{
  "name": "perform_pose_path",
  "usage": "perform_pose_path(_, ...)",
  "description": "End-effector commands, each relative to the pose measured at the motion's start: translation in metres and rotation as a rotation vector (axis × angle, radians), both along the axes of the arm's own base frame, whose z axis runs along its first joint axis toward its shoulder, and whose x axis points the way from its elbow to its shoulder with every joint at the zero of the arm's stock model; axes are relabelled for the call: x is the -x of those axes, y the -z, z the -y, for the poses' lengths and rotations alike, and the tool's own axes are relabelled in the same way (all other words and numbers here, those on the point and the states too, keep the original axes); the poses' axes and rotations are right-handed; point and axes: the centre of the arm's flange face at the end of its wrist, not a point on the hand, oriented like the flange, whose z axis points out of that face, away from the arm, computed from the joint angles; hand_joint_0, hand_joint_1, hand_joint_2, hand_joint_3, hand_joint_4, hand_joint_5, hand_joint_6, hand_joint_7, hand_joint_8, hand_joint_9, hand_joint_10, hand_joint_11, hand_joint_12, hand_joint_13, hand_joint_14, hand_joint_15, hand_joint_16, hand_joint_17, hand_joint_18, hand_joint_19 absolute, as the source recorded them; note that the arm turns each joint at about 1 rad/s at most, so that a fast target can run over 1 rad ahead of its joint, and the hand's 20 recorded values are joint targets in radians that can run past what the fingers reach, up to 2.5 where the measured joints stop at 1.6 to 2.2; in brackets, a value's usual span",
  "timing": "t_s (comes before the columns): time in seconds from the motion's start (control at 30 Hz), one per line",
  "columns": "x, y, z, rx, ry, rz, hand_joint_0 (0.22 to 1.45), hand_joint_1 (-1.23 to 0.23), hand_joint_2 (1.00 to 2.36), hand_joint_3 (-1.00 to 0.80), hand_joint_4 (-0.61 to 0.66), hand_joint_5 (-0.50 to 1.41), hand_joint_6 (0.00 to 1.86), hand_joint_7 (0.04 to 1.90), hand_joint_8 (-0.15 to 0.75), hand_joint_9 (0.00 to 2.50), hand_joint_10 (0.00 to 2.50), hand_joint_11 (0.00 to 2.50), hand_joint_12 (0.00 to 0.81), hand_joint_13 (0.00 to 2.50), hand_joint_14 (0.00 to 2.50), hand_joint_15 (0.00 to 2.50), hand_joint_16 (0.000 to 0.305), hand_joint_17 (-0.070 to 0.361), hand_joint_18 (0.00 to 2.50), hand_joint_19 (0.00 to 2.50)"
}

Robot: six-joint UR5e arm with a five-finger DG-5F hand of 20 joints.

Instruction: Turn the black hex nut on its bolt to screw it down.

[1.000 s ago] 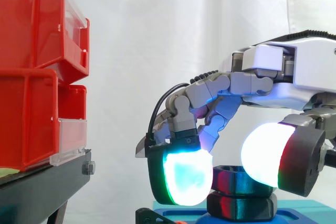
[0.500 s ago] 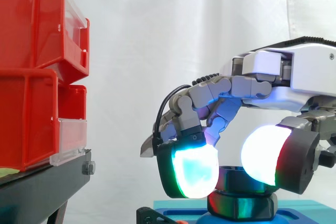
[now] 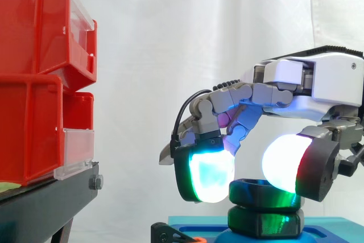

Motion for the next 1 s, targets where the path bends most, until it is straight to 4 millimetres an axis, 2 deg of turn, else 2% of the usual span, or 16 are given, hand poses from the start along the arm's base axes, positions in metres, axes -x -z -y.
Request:
perform_pose_path(0.0,0.001,0.000,0.008,0.002,-0.001,0.004,0.51,-0.31,1.00,-0.50,0.10,0.03,0.53,1.53,0.293,1.06,0.01,0.19,0.395,0.62,0.01,0.18,0.051,0.114,0.40,0.37)
perform_pose_path(0.33,0.006,-0.001,0.028,0.005,-0.008,0.010,0.51,-0.31,1.00,-0.50,0.10,0.04,0.51,1.57,0.294,1.06,0.01,0.19,0.394,0.62,0.01,0.18,0.051,0.114,0.40,0.37)
perform_pose_path(0.5,0.007,-0.002,0.030,0.005,-0.022,0.017,0.50,-0.22,1.00,-0.50,0.09,0.03,0.50,1.49,0.293,1.04,0.01,0.19,0.399,0.61,0.01,0.18,0.052,0.116,0.39,0.37)
perform_pose_path(0.77,-0.006,-0.049,0.021,-0.098,-0.048,-0.036,0.50,-0.22,1.00,-0.50,0.09,0.01,0.50,1.37,0.296,1.02,0.01,0.18,0.402,0.60,0.01,0.17,0.052,0.117,0.39,0.38)
perform_pose_path(0.97,-0.009,-0.056,0.013,-0.092,-0.055,-0.032,0.50,-0.22,1.00,-0.50,0.09,0.00,0.51,1.26,0.291,1.01,0.01,0.18,0.402,0.60,0.01,0.18,0.052,0.117,0.38,0.38)
